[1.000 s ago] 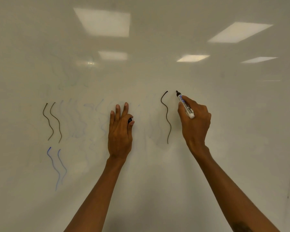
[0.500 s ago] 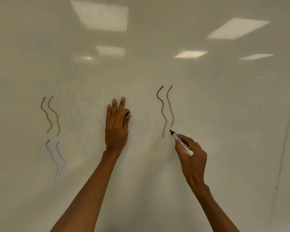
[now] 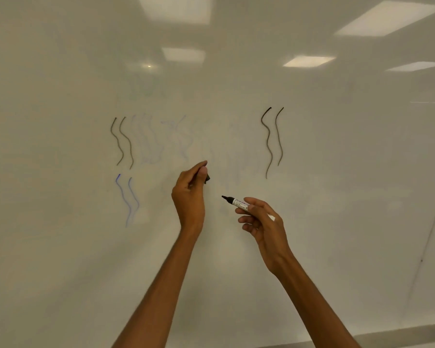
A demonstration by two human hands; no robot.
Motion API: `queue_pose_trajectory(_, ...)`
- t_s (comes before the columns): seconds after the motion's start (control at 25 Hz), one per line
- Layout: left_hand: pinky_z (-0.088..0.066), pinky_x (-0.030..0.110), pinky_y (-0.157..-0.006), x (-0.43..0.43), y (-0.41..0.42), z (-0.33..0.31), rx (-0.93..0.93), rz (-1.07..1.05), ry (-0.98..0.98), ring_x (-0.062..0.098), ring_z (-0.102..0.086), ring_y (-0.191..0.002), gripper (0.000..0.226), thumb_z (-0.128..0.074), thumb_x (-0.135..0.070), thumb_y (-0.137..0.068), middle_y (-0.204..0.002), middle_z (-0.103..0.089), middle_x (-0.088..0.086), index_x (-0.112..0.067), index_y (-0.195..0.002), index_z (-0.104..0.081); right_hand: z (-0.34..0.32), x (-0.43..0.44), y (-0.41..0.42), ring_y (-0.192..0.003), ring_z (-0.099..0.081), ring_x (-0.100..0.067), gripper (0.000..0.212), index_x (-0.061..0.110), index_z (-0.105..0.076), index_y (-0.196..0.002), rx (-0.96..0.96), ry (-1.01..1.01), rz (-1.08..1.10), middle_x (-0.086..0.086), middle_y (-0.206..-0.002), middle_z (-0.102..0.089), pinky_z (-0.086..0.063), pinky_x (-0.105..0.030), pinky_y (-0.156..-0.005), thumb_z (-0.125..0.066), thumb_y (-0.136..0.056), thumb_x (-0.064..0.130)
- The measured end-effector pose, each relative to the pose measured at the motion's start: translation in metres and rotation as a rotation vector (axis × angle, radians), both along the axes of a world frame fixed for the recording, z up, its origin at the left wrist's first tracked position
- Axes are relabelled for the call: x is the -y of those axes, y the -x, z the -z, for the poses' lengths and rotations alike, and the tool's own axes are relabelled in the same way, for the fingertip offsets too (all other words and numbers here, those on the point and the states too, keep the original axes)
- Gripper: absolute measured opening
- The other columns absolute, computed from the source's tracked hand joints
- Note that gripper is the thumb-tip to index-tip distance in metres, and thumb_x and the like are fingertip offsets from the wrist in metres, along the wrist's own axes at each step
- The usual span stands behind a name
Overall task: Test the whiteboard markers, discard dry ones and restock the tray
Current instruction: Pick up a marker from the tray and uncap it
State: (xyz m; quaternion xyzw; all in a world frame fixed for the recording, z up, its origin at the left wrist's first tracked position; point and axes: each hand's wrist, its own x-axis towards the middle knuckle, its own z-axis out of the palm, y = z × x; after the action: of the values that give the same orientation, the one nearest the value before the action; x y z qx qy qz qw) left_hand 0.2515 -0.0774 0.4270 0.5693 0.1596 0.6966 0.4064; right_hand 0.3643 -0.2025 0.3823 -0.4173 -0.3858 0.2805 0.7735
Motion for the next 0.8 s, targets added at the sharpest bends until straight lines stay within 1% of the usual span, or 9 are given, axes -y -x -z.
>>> queue_pose_trajectory(0.12,-0.059,0.035,-0.089,0.002,0.020,0.024,0.159,0.216,0.367,0.015,-0.071,-0.083,0.021,-0.071,-0.019,-0.091,-0.092,-0.074,0.008,-0.008,-0.109,-0.075,0.014,-0.007,0.024,-0.083,-0.066,-0.025,0.023,0.004,-0.069,-0.113,-0.005,0.034,-0.038,-0.020,-0.103,-0.073,-0.053,-0.032,-0.075,-0.056,-0.097,0.013)
queue_pose_trajectory(0.16,-0.059,0.037,-0.090,0.001,0.028,0.031,0.171,0.254,0.440,0.016,-0.072,-0.082,0.021,-0.073,-0.017,-0.090,-0.090,-0.074,0.009,-0.006,-0.107,-0.075,0.019,-0.010,0.031,-0.083,-0.066,-0.024,0.023,0.004,-0.070,-0.113,-0.009,0.043,-0.046,-0.019,-0.104,-0.073,-0.054,-0.033,-0.076,-0.056,-0.097,0.013)
queue_pose_trajectory(0.24,-0.060,0.037,-0.090,-0.001,0.042,0.044,0.167,0.295,0.525,0.020,-0.074,-0.084,0.022,-0.075,-0.017,-0.087,-0.091,-0.076,0.010,-0.005,-0.105,-0.075,0.028,-0.015,0.043,-0.084,-0.067,-0.024,0.024,0.004,-0.070,-0.115,-0.026,0.051,-0.052,-0.019,-0.105,-0.073,-0.055,-0.033,-0.077,-0.056,-0.097,0.014)
queue_pose_trajectory(0.48,-0.059,0.036,-0.091,-0.003,0.080,0.078,0.178,0.300,0.619,0.023,-0.075,-0.092,0.024,-0.075,-0.017,-0.087,-0.097,-0.077,0.011,-0.003,-0.107,-0.073,0.052,-0.030,0.078,-0.084,-0.067,-0.025,0.024,0.005,-0.070,-0.115,-0.060,0.085,-0.066,-0.019,-0.105,-0.073,-0.055,-0.035,-0.079,-0.058,-0.097,0.014)
queue_pose_trajectory(0.72,-0.058,0.036,-0.092,-0.007,0.100,0.100,0.135,0.303,0.620,0.022,-0.074,-0.097,0.025,-0.072,-0.015,-0.089,-0.102,-0.076,0.012,-0.004,-0.111,-0.073,0.066,-0.043,0.104,-0.085,-0.069,-0.025,0.023,0.010,-0.070,-0.116,-0.004,0.125,-0.065,-0.013,-0.104,-0.075,-0.057,-0.035,-0.080,-0.059,-0.097,0.017)
queue_pose_trajectory(0.8,-0.059,0.034,-0.091,-0.007,0.105,0.107,0.124,0.293,0.604,0.022,-0.074,-0.097,0.024,-0.071,-0.015,-0.090,-0.102,-0.077,0.010,-0.004,-0.110,-0.073,0.070,-0.043,0.109,-0.089,-0.072,-0.027,0.022,0.010,-0.069,-0.115,0.019,0.131,-0.050,-0.012,-0.104,-0.075,-0.058,-0.033,-0.081,-0.061,-0.096,0.018)
